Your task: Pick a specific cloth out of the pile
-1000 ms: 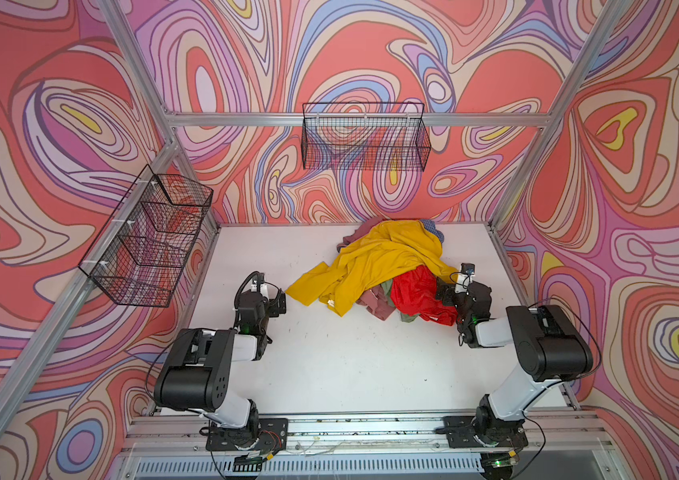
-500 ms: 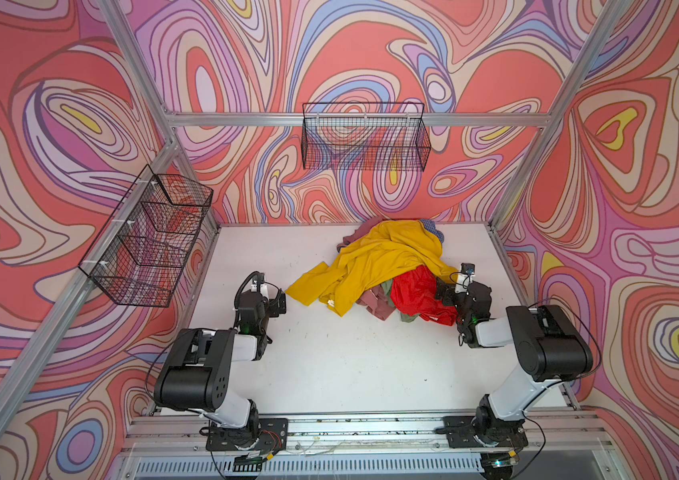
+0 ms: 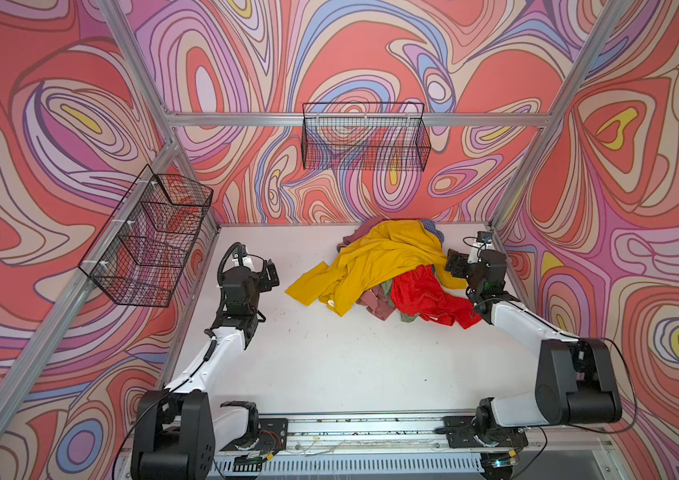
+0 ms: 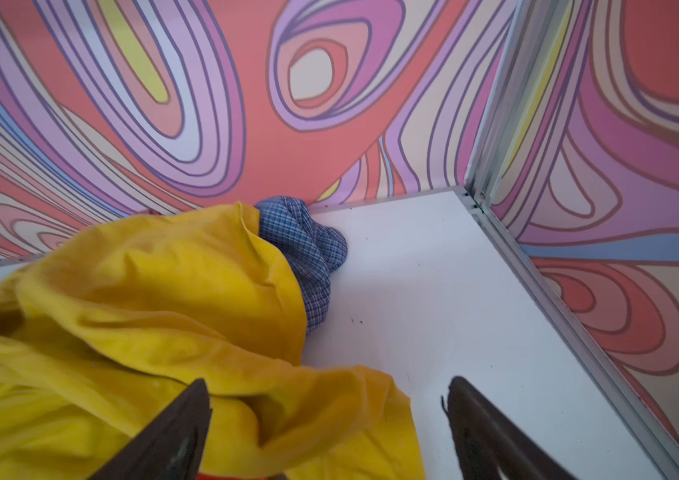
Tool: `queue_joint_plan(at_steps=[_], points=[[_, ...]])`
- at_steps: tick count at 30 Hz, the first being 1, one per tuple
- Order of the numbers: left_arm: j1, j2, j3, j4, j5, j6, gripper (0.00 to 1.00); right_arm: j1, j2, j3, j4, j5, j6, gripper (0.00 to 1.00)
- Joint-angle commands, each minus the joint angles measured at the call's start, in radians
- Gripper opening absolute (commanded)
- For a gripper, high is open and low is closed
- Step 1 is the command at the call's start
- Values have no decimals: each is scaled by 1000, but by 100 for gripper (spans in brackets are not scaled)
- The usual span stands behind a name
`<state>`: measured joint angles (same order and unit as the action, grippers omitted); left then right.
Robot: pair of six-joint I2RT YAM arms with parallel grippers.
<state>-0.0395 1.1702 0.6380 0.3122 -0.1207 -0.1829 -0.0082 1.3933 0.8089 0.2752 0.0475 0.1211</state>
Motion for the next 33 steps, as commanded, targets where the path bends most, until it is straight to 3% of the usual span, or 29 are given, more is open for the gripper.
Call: queue_joint_plan(at_steps=[1, 4, 7, 12, 22, 33], points=[[-8, -4, 37, -215, 63, -91, 100, -5, -71, 64, -219, -149, 75, 84], [-37, -9, 42, -248, 59, -115, 100, 1, -104, 116, -281, -266, 137, 75], [-88, -17, 37, -267, 35, -137, 100, 50, -143, 125, -311, -263, 188, 70], [-189, -19, 27, -270, -16, -149, 100, 277, -188, 137, -401, -48, 123, 68], [-204, -30, 6, -272, -37, -219, 100, 751, -41, 196, -588, 455, 0, 66], [-204, -50, 1, -355, -65, -269, 100, 935, 238, 331, -696, 567, -26, 62]])
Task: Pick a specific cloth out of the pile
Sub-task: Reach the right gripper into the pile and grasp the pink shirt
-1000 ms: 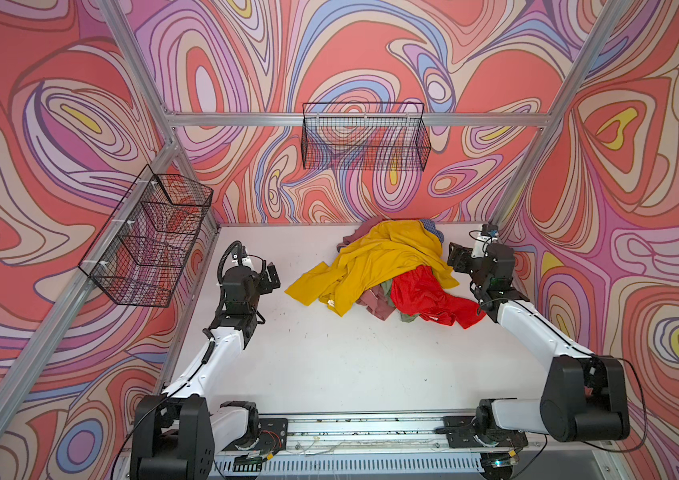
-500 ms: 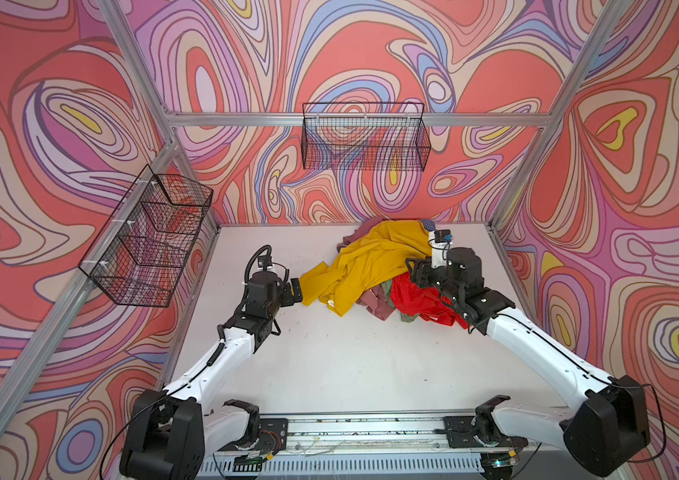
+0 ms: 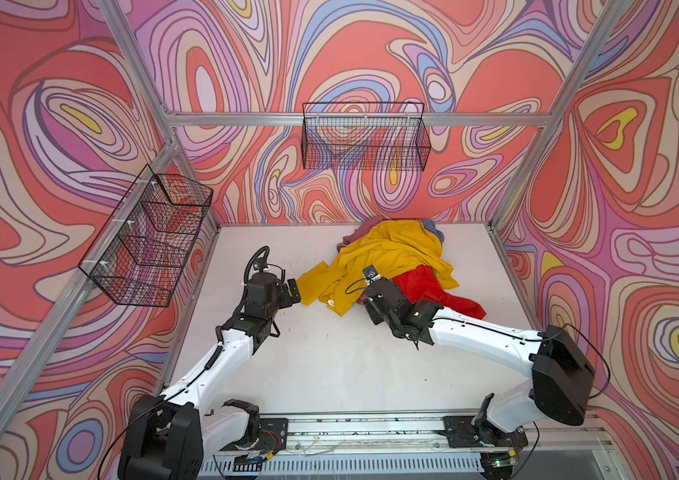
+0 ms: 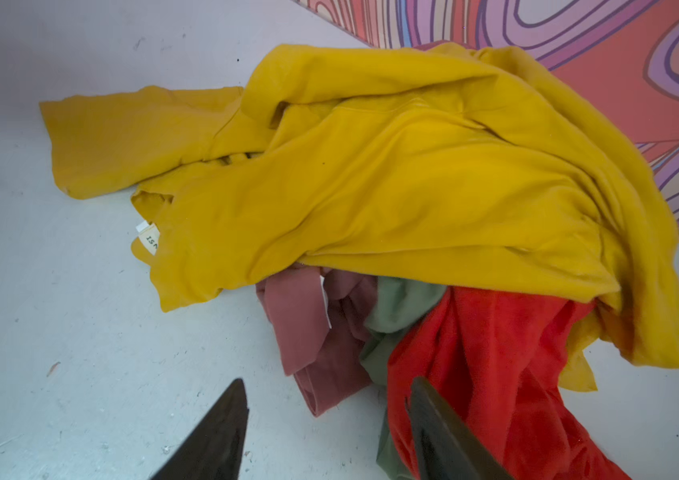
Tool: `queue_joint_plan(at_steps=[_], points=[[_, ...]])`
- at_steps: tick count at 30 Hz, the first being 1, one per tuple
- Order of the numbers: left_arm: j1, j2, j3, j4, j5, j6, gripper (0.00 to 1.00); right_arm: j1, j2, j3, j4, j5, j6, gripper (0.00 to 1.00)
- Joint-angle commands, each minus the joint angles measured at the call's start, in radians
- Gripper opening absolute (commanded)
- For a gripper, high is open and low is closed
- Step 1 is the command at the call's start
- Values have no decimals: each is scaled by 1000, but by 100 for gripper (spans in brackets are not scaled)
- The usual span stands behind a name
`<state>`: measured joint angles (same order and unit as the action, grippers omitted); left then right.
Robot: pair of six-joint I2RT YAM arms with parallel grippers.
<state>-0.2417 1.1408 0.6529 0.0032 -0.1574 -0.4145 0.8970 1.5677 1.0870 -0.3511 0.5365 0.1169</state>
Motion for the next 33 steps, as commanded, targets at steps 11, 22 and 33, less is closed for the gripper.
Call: queue_joint_plan(at_steps=[11, 22, 33], points=[[-2, -45, -25, -62, -25, -25, 100, 27, 361, 204, -122, 179, -40, 63], [-2, -93, -39, -100, -17, -22, 100, -32, 534, 302, -98, 244, -57, 64], [-2, -109, -38, -126, -17, -9, 100, -69, 601, 326, -50, 252, -97, 13]])
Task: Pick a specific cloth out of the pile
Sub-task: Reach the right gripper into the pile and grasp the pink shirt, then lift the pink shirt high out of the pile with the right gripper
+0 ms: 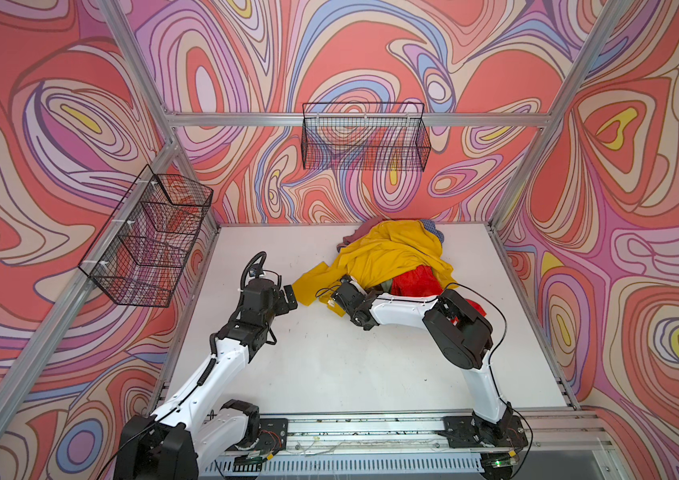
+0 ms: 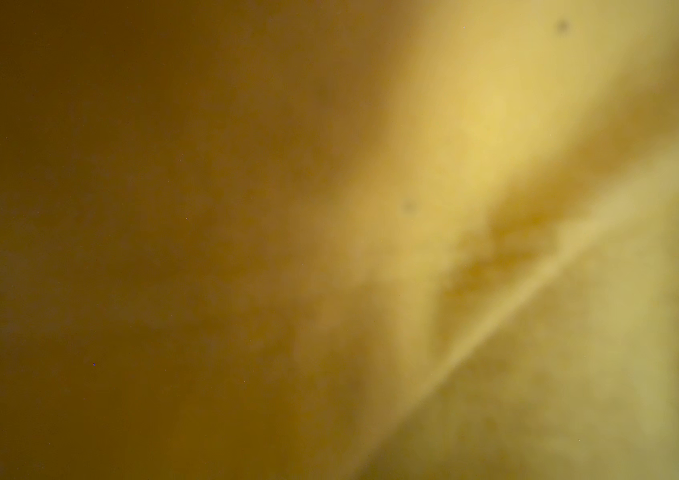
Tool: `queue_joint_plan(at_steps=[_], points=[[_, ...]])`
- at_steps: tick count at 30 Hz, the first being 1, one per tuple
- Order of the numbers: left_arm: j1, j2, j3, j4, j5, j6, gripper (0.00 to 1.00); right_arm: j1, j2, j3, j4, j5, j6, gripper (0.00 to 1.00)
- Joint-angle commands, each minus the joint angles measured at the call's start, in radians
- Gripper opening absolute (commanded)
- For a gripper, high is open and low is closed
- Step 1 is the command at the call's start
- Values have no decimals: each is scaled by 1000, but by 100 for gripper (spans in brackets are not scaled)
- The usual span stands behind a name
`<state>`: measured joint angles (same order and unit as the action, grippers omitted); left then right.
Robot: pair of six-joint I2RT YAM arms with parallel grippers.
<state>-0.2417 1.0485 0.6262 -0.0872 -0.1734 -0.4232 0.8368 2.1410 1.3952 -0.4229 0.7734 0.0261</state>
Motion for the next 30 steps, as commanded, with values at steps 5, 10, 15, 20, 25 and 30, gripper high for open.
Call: queue_joint_plan(at_steps=[5, 10, 15, 20, 25, 30], points=[[-2, -21, -5, -48, 0, 8, 100, -10, -54, -7, 36, 20, 19, 0], [-1, -23, -2, -54, 1, 14, 100, -10, -175, -21, 17, 5, 58, 0], [-2, -20, 1, -54, 8, 15, 100, -10, -287, -8, -5, 4, 88, 0], [-1, -11, 10, -59, 19, 24, 100, -15, -363, 29, -37, 3, 118, 0], [-2, 16, 30, -68, 60, 26, 100, -70, -437, 96, -90, -55, 153, 0], [-2, 49, 57, -69, 124, 20, 100, -138, -505, 143, -100, -113, 157, 0]])
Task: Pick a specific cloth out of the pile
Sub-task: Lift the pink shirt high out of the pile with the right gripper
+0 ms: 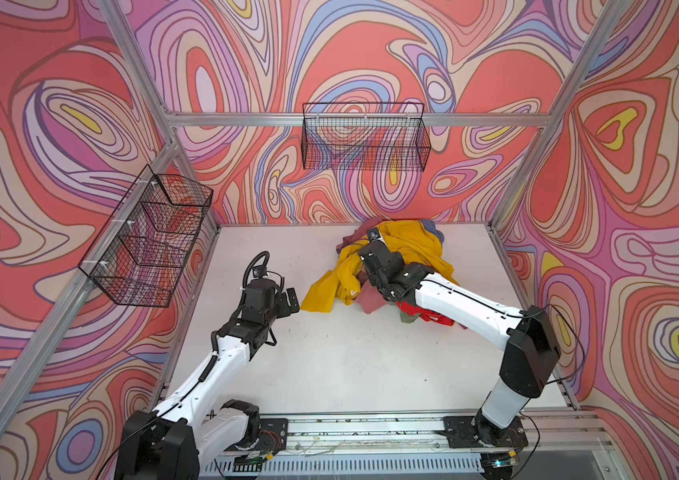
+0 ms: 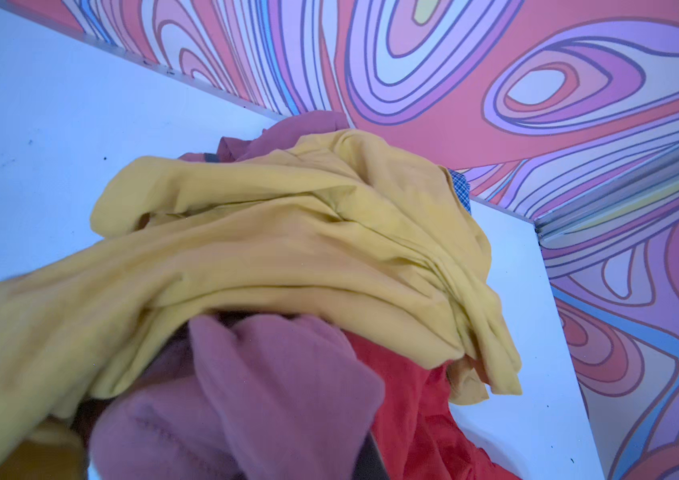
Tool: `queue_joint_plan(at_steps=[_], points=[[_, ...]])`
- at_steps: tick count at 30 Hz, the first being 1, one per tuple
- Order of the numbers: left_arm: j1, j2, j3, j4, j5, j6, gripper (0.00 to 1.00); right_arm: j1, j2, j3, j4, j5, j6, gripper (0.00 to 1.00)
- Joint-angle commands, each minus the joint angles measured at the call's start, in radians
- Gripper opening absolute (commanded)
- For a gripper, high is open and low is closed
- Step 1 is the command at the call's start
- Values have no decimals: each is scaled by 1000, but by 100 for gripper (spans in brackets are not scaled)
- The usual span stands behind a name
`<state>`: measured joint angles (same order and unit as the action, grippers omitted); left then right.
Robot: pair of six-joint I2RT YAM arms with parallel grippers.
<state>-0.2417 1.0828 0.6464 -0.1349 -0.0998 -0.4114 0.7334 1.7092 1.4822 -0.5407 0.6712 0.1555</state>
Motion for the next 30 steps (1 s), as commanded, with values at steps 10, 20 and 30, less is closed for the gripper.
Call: queue_joint_plan(at_steps=[10, 20, 30], points=[[-2, 55, 61, 10, 148, -22, 100, -176, -171, 133, 17, -90, -16, 0], [-3, 82, 74, 23, 207, -19, 100, -264, -247, 153, 3, -262, 81, 0], [-44, 134, 109, 22, 219, -17, 100, -272, -238, 279, -24, -304, 81, 0]])
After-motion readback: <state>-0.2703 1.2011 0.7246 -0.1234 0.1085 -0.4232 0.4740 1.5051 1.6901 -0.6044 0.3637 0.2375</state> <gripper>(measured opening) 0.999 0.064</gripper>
